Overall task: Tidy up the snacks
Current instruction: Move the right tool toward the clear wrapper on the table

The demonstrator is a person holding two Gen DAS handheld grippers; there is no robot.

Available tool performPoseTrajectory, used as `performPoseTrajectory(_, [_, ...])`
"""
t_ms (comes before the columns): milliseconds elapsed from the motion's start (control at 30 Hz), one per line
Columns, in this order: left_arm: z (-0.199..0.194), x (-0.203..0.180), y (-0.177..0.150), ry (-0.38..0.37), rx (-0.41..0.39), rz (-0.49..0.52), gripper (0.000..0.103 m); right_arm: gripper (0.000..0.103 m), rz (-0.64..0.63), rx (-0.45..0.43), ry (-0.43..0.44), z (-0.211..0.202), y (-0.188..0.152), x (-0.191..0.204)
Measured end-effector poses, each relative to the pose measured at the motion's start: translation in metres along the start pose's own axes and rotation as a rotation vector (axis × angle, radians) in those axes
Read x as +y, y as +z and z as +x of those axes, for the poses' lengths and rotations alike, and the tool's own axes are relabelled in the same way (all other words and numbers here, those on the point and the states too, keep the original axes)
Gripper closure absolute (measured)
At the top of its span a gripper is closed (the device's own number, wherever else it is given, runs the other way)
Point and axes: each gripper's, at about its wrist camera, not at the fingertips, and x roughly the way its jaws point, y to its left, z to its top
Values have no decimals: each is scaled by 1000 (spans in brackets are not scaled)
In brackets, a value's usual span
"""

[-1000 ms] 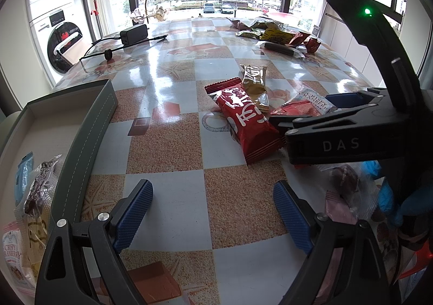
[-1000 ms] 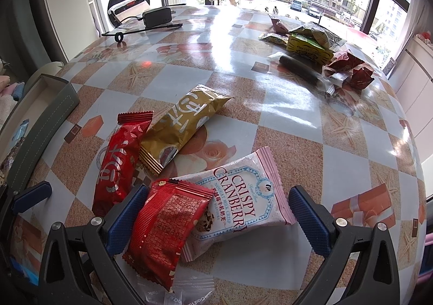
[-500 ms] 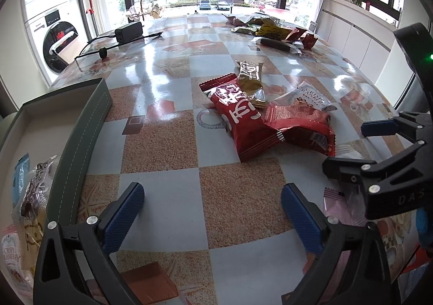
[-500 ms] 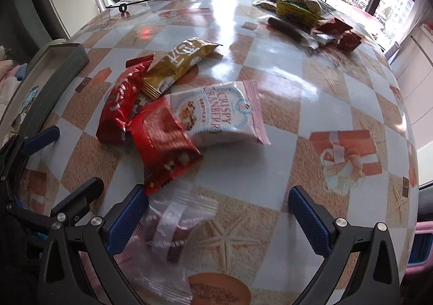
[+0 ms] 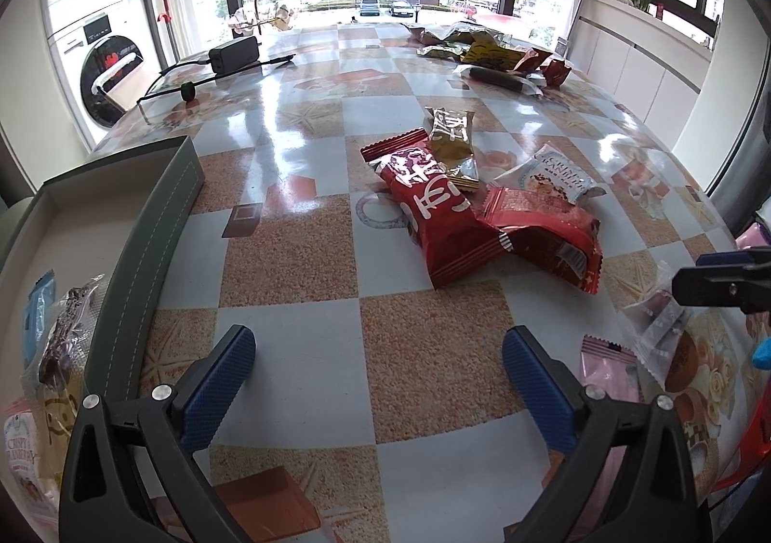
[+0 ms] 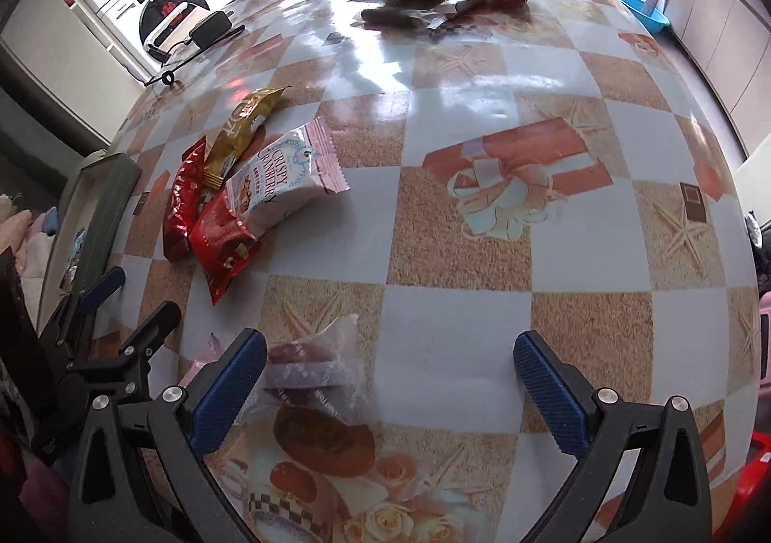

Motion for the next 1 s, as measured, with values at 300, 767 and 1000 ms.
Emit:
performPoseTrajectory(300, [0, 2, 0, 21, 1, -20, 1, 0, -188, -17, -46, -10, -17, 24])
performPoseTrajectory(767, [0, 2, 0, 22, 2, -20, 1, 0, -77, -17, -123, 11, 17, -3])
performPoseTrajectory(1000, [0, 2, 0, 29, 4, -22, 1, 0, -117, -38, -222, 1, -11, -29])
